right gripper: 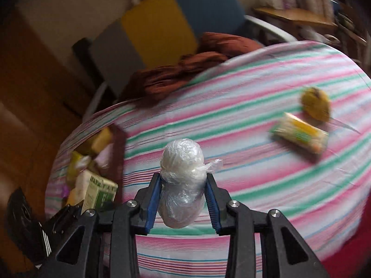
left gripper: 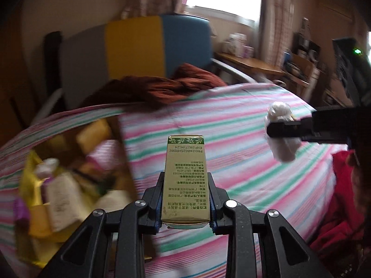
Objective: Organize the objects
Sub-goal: 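Carry the box and wrapped item into the gold tray and open both tools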
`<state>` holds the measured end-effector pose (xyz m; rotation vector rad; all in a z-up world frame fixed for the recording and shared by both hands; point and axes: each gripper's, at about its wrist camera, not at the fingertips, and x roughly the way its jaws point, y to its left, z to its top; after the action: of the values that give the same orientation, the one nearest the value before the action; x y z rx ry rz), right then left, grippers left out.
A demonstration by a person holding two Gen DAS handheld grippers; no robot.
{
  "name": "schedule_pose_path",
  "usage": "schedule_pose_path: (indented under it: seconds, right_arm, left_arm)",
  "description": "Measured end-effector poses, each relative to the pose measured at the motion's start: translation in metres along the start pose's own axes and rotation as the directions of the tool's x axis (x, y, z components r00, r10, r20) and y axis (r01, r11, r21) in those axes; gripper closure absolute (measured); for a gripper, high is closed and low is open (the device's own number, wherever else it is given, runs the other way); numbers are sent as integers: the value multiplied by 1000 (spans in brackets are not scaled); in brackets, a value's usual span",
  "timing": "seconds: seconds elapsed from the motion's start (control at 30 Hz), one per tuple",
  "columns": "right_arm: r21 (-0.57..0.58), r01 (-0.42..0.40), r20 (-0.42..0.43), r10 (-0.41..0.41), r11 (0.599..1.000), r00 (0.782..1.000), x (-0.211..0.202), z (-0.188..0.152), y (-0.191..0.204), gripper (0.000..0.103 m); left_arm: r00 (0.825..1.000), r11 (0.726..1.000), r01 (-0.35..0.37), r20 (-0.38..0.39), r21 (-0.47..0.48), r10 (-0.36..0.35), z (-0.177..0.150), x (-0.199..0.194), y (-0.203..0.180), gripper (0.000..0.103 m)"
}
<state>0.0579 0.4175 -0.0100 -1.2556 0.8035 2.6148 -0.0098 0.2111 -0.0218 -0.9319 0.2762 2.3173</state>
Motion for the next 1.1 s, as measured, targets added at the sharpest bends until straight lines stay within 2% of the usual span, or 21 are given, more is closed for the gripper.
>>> schedule_pose_path:
  seconds: [0.17,0.37,0.7,0.93,1.0,1.1]
  right_arm:
    - [-121,-65,-34,61,991,998,28,-2,66,67]
    - [-210,-130,-84,114,969,990,56,-5,117,67]
    - [-297,-162,-144,124,941,982,96,-9,173,66]
    - [-345,-165,-147,120,924,982,114,-8,200,64]
    - [-366,-174,-141,131,914,981,122,-6,206,59]
    - [-372,-149,-141,102,916,985,128,-7,211,55]
  left_arm:
    - [995,992,-101,8,-79,102,-2,-15,50,73]
    - [983,969,-183,-7,-166,185,-13,-25,104,73]
    - [976,923,-217,-69,-319,206,-22,-22,183,73]
    - [972,910,-233,-47,-343,231,-8,-24,219,71]
    - [971,910,-237,-56,-340,232,-4,-19,225,54]
    - [974,908,-225,-58,-355,218,-3,-17,233,40]
